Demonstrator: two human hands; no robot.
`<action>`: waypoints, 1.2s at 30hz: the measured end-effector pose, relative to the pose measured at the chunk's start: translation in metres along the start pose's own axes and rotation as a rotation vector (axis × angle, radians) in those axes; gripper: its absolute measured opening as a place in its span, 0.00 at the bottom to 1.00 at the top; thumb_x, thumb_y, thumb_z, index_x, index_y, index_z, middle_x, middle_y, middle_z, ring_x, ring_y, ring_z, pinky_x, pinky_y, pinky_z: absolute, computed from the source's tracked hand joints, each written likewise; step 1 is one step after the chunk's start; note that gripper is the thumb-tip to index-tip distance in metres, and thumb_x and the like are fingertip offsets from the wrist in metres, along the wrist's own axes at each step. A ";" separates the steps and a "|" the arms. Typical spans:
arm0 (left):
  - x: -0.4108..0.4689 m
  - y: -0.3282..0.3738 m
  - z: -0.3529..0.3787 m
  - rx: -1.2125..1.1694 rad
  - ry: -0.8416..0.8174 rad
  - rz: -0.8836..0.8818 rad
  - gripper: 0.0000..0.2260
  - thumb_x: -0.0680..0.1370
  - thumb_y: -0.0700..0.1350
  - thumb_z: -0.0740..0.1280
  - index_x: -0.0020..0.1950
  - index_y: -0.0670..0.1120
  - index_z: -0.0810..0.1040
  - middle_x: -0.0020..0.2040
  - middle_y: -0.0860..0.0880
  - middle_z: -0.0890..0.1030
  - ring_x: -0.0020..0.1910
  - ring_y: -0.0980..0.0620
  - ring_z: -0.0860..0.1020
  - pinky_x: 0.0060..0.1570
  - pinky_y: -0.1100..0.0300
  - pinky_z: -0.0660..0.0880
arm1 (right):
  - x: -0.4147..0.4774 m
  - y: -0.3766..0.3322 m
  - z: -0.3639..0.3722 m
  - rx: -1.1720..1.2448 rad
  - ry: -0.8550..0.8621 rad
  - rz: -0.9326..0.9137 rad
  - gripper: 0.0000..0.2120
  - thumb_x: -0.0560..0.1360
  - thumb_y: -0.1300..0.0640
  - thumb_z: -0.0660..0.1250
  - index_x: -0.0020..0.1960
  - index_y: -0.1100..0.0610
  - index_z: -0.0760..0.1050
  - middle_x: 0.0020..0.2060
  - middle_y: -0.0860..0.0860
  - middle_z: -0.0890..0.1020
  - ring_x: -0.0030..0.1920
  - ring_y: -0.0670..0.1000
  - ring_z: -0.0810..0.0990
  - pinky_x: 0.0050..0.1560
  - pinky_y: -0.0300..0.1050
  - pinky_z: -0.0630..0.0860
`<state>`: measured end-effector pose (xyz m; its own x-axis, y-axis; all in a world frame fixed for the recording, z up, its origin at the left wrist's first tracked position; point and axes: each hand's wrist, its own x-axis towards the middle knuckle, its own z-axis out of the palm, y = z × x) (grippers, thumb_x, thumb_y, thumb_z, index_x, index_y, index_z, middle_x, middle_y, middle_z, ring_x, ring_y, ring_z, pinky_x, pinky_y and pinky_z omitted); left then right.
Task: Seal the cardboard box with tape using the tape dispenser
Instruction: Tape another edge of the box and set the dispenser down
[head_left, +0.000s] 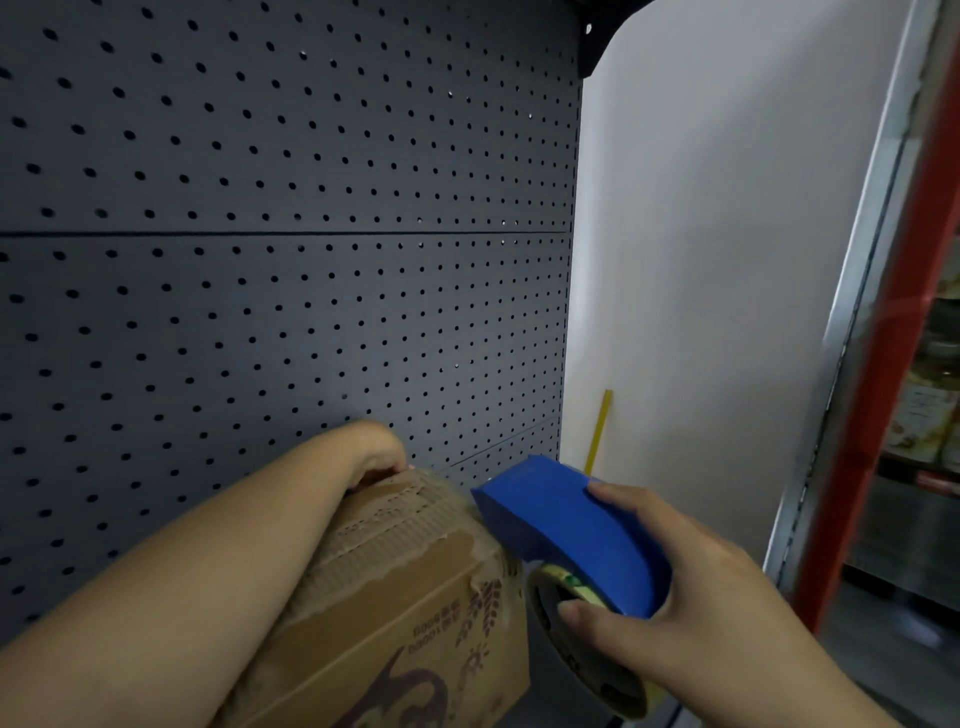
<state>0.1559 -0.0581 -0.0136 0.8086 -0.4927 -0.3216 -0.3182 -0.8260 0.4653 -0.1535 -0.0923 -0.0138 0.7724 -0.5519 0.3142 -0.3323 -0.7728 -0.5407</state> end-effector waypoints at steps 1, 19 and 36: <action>0.000 -0.001 0.002 0.007 -0.011 -0.005 0.05 0.76 0.36 0.61 0.46 0.37 0.76 0.40 0.41 0.76 0.36 0.44 0.76 0.40 0.54 0.74 | -0.001 0.000 0.001 -0.002 -0.003 0.010 0.35 0.60 0.35 0.70 0.61 0.27 0.55 0.55 0.34 0.69 0.51 0.39 0.70 0.42 0.23 0.65; -0.043 -0.008 0.027 0.414 0.109 0.620 0.22 0.81 0.54 0.49 0.64 0.45 0.75 0.66 0.47 0.75 0.66 0.48 0.71 0.68 0.54 0.64 | -0.006 0.010 0.006 0.054 0.016 -0.032 0.38 0.61 0.37 0.70 0.67 0.35 0.57 0.58 0.40 0.73 0.53 0.43 0.73 0.49 0.36 0.68; -0.063 -0.002 0.042 0.512 0.090 0.425 0.21 0.82 0.51 0.45 0.72 0.47 0.65 0.74 0.47 0.64 0.70 0.49 0.65 0.67 0.56 0.61 | -0.047 0.026 -0.017 -0.058 -0.156 -0.088 0.40 0.62 0.37 0.69 0.67 0.36 0.50 0.53 0.44 0.73 0.49 0.46 0.74 0.46 0.37 0.70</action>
<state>0.0849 -0.0372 -0.0289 0.5919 -0.7976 -0.1164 -0.7949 -0.6015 0.0795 -0.2075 -0.0920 -0.0299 0.8731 -0.4293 0.2310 -0.2866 -0.8353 -0.4691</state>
